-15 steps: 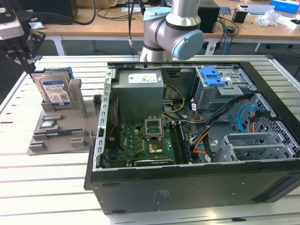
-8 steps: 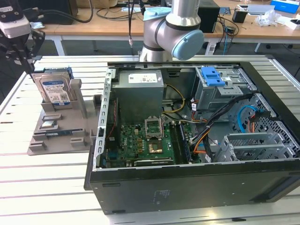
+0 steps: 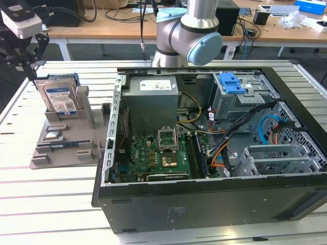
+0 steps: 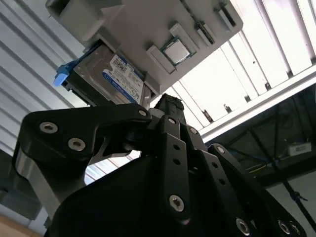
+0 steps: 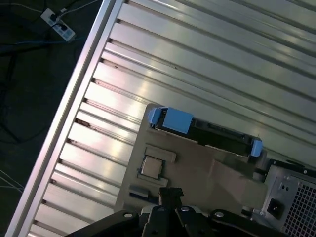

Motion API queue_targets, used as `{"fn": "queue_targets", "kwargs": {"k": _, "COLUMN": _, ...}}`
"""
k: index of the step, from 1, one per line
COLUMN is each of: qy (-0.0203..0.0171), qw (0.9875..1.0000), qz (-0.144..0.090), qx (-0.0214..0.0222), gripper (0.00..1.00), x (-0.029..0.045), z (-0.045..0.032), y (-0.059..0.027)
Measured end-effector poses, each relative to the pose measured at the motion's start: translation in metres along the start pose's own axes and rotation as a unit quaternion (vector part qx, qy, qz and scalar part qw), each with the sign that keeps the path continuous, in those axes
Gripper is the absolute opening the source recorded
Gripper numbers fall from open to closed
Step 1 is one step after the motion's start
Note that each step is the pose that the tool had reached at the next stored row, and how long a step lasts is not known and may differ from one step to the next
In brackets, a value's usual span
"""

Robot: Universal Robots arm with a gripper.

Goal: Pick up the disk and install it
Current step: 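Pick up the disk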

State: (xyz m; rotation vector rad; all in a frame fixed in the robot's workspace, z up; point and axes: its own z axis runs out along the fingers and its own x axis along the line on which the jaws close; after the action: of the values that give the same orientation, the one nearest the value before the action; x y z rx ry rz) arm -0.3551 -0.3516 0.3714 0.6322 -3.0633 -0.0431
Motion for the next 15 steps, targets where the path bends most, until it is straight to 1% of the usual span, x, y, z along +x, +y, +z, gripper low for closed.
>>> {"fn": "queue_targets", "kwargs": {"k": 3, "qy": 0.0006, "qw": 0.9998, "qz": -0.020, "qx": 0.0002, "gripper": 0.11, "x": 0.0000, "z": 0.0000, "y": 0.0000}}
{"fn": "queue_targets", "kwargs": {"k": 5, "qy": 0.0014, "qw": 0.9989, "qz": -0.047, "qx": 0.0003, "gripper": 0.11, "x": 0.0000, "z": 0.0000, "y": 0.0000}}
{"fn": "queue_targets", "kwargs": {"k": 6, "qy": 0.0018, "qw": 0.9981, "qz": -0.061, "qx": 0.0004, "gripper": 0.11, "x": 0.0000, "z": 0.0000, "y": 0.0000}}
{"fn": "queue_targets", "kwargs": {"k": 7, "qy": 0.0023, "qw": 0.9967, "qz": -0.081, "qx": 0.0006, "gripper": 0.11, "x": 0.0000, "z": 0.0000, "y": 0.0000}}
{"fn": "queue_targets", "kwargs": {"k": 8, "qy": 0.0028, "qw": 0.9956, "qz": -0.094, "qx": 0.0007, "gripper": 0.11, "x": 0.0000, "z": 0.0000, "y": 0.0000}}
{"fn": "queue_targets", "kwargs": {"k": 10, "qy": 0.0031, "qw": 0.9944, "qz": -0.106, "qx": 0.0008, "gripper": 0.11, "x": 0.0000, "z": 0.0000, "y": 0.0000}}
{"fn": "queue_targets", "kwargs": {"k": 11, "qy": 0.0035, "qw": 0.9929, "qz": -0.119, "qx": 0.0009, "gripper": 0.11, "x": 0.0000, "z": 0.0000, "y": 0.0000}}
{"fn": "queue_targets", "kwargs": {"k": 14, "qy": 0.0041, "qw": 0.9905, "qz": -0.138, "qx": 0.0010, "gripper": 0.11, "x": 0.0000, "z": 0.0000, "y": 0.0000}}
{"fn": "queue_targets", "kwargs": {"k": 15, "qy": 0.0043, "qw": 0.9895, "qz": -0.145, "qx": 0.0011, "gripper": 0.11, "x": 0.0000, "z": 0.0000, "y": 0.0000}}
